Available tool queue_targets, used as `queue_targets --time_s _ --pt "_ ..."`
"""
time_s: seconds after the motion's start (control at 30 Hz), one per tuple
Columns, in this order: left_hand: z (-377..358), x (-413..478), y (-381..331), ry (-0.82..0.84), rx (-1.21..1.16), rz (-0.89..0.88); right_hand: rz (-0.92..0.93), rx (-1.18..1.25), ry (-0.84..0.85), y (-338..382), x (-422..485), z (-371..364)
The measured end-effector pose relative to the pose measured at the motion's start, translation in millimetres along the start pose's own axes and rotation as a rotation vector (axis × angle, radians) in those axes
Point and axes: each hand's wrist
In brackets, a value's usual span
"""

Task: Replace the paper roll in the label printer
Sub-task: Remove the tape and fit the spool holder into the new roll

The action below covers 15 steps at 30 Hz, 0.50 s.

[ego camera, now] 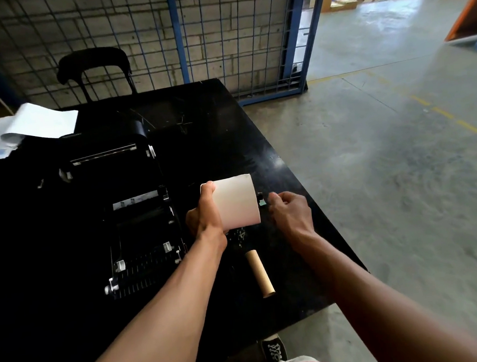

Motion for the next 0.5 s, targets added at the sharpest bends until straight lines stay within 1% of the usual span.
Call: queue_targets --time_s 0.03,0.07,0.1,0.17,0.27,0.37,0.5 --pt "-1.5 2.2 1.2 0.014 0.001 0.01 0.017 -0.206 -0.006 -6.5 1.0 5.1" --pt "-3.4 4.4 2.5 0.024 0.0 0.02 0.013 -0.415 0.023 -13.3 2.0 9.7" --pt "-5.5 6.6 3.9 0.028 -0.003 0.03 -0.019 -0.593 0.09 -20.2 2.8 13.2" --pt "-10.1 11.7 7.3 0.017 -0.007 0.05 -0.125 -0.806 0.233 -32.8 3.6 17.5" --pt "-16.9 17.6 11.3 -0.007 -0.017 0.063 -0.182 -0.872 0.309 -47.8 5.5 20.7" --pt "-23.7 24.5 13.3 -0.006 -0.016 0.075 -0.147 -0.911 0.343 -60.7 13.1 24.6" --pt "-31.3 32.7 13.8 -0.032 -0.005 0.063 -0.09 -0.934 0.327 -67.9 28.2 30.2"
Point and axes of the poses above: each hand's wrist, its own x-axis towards the middle knuckle, its own z-axis out of the back of the hand, y = z × x, and after that the axes turned 6 degrees about x, right-handed
